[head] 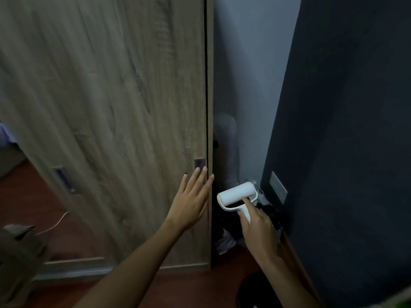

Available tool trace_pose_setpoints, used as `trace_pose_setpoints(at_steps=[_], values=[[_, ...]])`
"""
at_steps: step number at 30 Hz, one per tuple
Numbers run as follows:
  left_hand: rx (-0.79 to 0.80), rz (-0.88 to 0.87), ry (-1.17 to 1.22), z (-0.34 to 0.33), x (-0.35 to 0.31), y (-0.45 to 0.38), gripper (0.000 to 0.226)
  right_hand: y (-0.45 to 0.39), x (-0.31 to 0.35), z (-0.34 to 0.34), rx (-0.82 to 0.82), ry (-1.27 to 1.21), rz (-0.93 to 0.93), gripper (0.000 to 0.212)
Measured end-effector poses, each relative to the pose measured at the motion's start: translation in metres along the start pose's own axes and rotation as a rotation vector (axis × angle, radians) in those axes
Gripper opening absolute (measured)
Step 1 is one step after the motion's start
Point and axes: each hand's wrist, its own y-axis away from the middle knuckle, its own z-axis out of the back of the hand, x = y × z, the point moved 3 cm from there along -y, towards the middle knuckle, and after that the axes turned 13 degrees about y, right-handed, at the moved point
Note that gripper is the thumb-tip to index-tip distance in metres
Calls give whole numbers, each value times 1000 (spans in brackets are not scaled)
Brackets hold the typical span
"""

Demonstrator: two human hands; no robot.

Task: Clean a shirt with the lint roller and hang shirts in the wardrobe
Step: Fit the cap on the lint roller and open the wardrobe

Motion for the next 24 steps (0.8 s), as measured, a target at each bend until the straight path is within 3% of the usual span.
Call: trace_pose_setpoints(at_steps=[6, 11, 15, 24], values=[[55, -123, -123, 2, 85, -50, 62, -54, 46, -38, -158, -43, -79, 62], [188, -334, -218, -40, 121, -63, 60, -68, 59, -68, -154, -55, -215, 78], [195, -314, -210, -66, 133, -75, 61, -76, 51, -94, -66, -38, -307, 79], [194, -326, -317, -112, 178, -79, 69, -92, 37, -121, -71, -139, -355, 77]])
